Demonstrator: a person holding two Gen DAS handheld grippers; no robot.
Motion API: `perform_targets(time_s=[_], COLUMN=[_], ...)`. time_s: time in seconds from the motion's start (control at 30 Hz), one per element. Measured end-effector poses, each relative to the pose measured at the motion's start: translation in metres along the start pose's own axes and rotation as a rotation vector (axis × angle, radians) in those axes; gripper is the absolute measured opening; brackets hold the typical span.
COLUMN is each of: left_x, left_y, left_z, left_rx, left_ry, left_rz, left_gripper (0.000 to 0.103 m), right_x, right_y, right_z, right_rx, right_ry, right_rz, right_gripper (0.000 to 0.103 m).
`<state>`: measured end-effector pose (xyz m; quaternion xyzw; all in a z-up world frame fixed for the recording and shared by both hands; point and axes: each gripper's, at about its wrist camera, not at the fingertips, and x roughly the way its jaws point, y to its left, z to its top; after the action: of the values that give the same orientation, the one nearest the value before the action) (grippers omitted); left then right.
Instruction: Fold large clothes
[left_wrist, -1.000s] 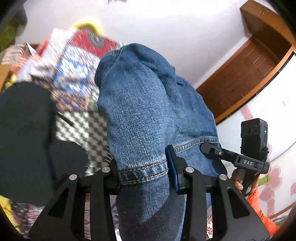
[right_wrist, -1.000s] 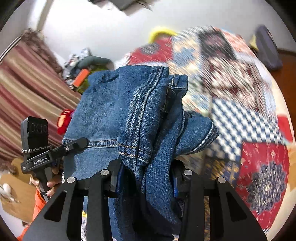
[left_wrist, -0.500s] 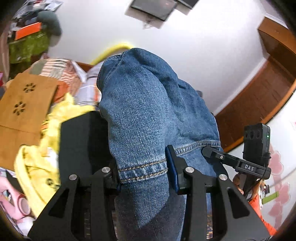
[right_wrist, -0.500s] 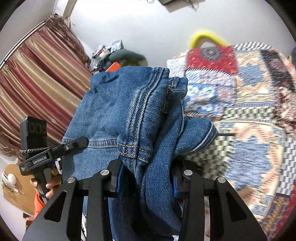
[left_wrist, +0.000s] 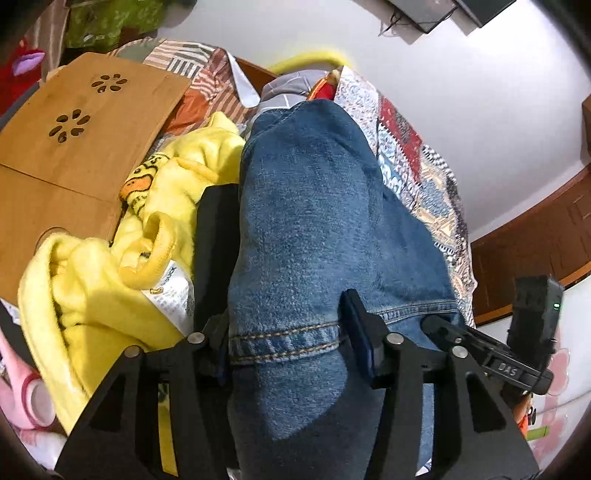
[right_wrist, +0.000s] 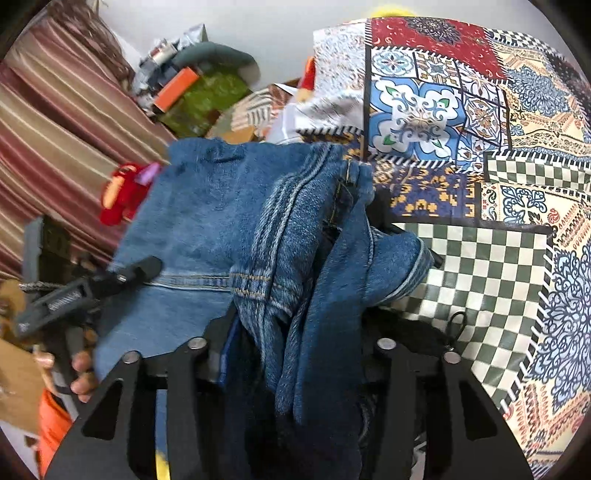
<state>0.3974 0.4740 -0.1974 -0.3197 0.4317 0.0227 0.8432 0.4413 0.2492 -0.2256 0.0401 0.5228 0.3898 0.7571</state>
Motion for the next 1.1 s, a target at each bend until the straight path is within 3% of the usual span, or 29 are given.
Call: perform_targets(time_s=[0.13, 0.27, 0.37, 0.5, 0.6, 0.7, 0.9, 1.1], left_x=[-0.010, -0.027, -0.040, -0.057, -0.074, -0.097, -0.179, -0.272], left_y=[-0.014, -0.034, -0.039, -0.049, -0.053, -0.065, -0.115, -0.178], left_z=[-0.007, -0.028, -0.044, -0.074, -0.095, -0.109, -0.134, -0.176], left_rx=[0.089, 0.188, 0.207, 0.249, 0.242, 0.242, 0.289, 0.376], left_ry=[-0.020, -0.036, -0.052, -0.083, -0.076, -0.108, -0.270, -0.514], left_rz=[0.105, 0.209, 0.237, 0.300, 0.316, 0.332, 0.299, 0.260], left_gripper=[0.062, 0.068, 0.078, 0.079, 0.079, 0.079, 0.078, 0.078], right_x=[-0.008, -0.033, -0.049, -0.076, -0.092, -0.118, -0.194, -0.277], right_y=[-0.006, 0.005, 0.015, 0.020, 0.019, 0.030, 0.068, 0.116], right_z=[-0.001, -0.021, -0.037, -0.055, -0.067, -0.078, -0.092, -0.121], right_rx=[0.002, -0.080, -0.161, -0.202, -0.187, -0.183, -0.191, -0.282], right_ry=[0.024, 0.012, -0.011, -0.068, -0.058, -0.110, -0.290, -0.511], right_rz=[-0.010, -0.113, -0.185, -0.214, -0.187, -0.190, -0.123, -0.100], right_gripper=[0.057, 0.069, 0.077, 0.083, 0.083, 0.083, 0.083, 0.083])
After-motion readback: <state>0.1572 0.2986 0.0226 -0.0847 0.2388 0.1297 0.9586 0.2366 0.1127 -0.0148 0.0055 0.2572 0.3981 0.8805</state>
